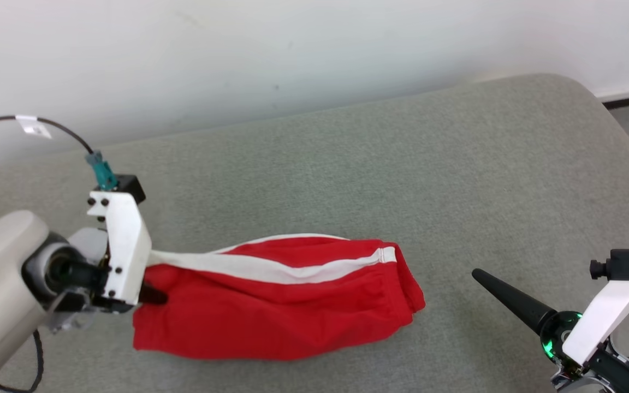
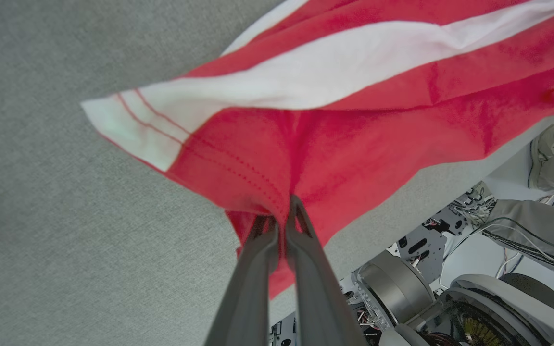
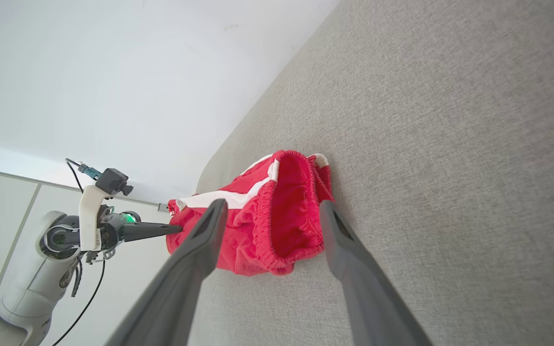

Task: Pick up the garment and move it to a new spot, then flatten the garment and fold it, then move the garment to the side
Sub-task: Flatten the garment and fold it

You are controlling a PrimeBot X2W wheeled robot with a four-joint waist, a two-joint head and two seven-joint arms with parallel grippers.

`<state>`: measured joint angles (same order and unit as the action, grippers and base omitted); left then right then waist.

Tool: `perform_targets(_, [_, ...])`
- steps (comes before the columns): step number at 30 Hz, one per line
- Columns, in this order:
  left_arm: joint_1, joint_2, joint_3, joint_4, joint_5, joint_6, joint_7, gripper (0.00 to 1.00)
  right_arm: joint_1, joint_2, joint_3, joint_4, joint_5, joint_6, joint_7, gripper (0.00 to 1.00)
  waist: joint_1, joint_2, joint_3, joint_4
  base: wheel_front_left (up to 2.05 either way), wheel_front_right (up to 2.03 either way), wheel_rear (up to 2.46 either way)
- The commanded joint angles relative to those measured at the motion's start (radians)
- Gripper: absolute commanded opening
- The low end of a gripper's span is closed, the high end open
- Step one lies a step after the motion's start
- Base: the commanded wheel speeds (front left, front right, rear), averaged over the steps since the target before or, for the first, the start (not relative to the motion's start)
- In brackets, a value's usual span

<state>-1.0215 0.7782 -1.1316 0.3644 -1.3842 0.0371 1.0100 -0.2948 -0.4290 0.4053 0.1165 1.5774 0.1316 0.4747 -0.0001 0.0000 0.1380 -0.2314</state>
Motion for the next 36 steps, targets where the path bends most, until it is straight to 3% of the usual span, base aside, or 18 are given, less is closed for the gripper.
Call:
perform_targets(1, [0.032,0.012,0.001,-0.017,-0.013,0.005,-0.006,0.0,0.02,-0.008,-0.007,0.003,0.01,-0.002,0.002,1.0,0.0001,0.0,-0.022,0.025,0.0,0.0,0.0])
perform_targets(6, [0.096,0.024,0.005,-0.034,-0.039,0.022,-0.044,0.0,0.025,-0.008,-0.009,-0.003,0.009,-0.002,0.006,1.0,0.0001,0.0,-0.021,0.037,0.0,0.0,0.0])
perform_targets(8, [0.12,0.022,0.005,-0.026,-0.041,0.02,-0.07,0.44,0.02,-0.008,-0.007,-0.004,0.003,-0.002,0.009,1.0,0.0001,0.0,-0.018,0.039,0.0,0.0,0.0])
perform_targets(9, [0.13,0.022,0.003,-0.02,-0.041,0.019,-0.08,0.88,0.018,-0.01,-0.006,-0.005,-0.001,-0.002,0.012,1.0,0.0001,0.0,-0.017,0.039,0.0,0.0,0.0])
perform_targets(10, [0.138,0.021,0.002,-0.015,-0.04,0.016,-0.089,1.0,0.015,-0.013,-0.006,-0.006,-0.004,-0.002,0.013,1.0,0.0001,0.0,-0.017,0.039,0.0,0.0,0.0])
perform_targets(21, [0.105,0.002,0.045,0.01,0.021,-0.043,-0.238,1.0,0.008,-0.058,-0.015,-0.033,-0.052,-0.002,0.002,1.0,0.0001,0.0,-0.063,0.077,0.0,0.0,0.0])
perform_targets(25, [0.084,0.005,0.093,-0.015,0.048,-0.071,-0.363,1.0,-0.021,-0.078,-0.033,-0.08,-0.154,-0.002,-0.102,1.0,0.0001,0.0,-0.08,0.1,0.0,0.0,0.0])
perform_targets(36, [0.173,0.033,0.182,-0.094,0.209,0.019,-0.819,1.0,-0.046,-0.083,-0.089,-0.092,-0.415,-0.002,-0.473,1.0,0.0001,0.0,-0.117,0.137,0.0,0.0,0.0])
